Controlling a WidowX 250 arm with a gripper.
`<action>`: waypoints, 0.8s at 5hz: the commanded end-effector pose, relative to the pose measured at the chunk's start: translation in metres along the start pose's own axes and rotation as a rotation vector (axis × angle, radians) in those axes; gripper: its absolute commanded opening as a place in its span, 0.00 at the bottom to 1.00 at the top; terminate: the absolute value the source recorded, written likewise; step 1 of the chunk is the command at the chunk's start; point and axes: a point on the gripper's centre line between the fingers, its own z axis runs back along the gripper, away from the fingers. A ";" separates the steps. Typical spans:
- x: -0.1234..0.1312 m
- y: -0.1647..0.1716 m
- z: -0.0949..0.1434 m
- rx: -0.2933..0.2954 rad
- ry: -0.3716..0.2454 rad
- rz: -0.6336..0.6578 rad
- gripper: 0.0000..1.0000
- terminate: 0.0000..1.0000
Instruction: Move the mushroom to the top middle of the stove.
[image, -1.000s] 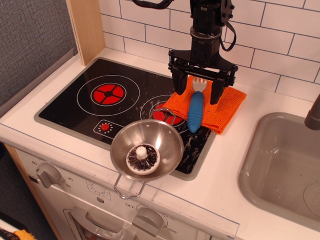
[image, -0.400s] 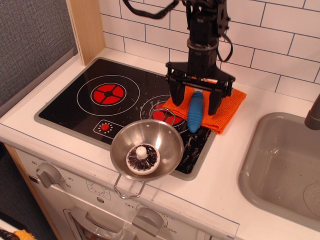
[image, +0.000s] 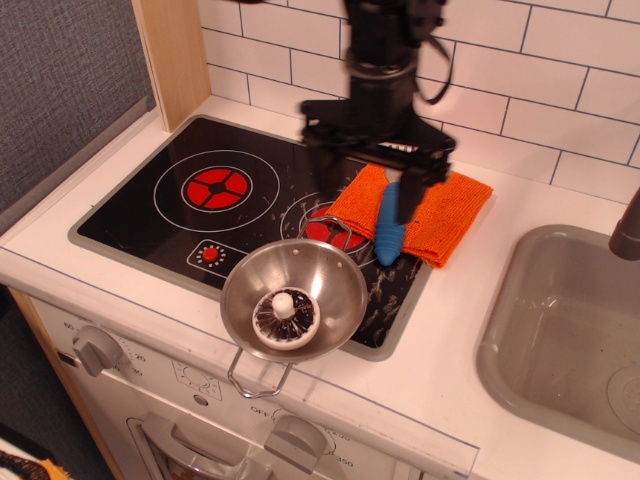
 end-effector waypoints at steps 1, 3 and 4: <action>-0.062 0.018 -0.022 0.015 0.077 -0.017 1.00 0.00; -0.069 0.033 -0.047 0.033 0.125 -0.002 1.00 0.00; -0.071 0.035 -0.048 0.028 0.120 0.004 0.00 0.00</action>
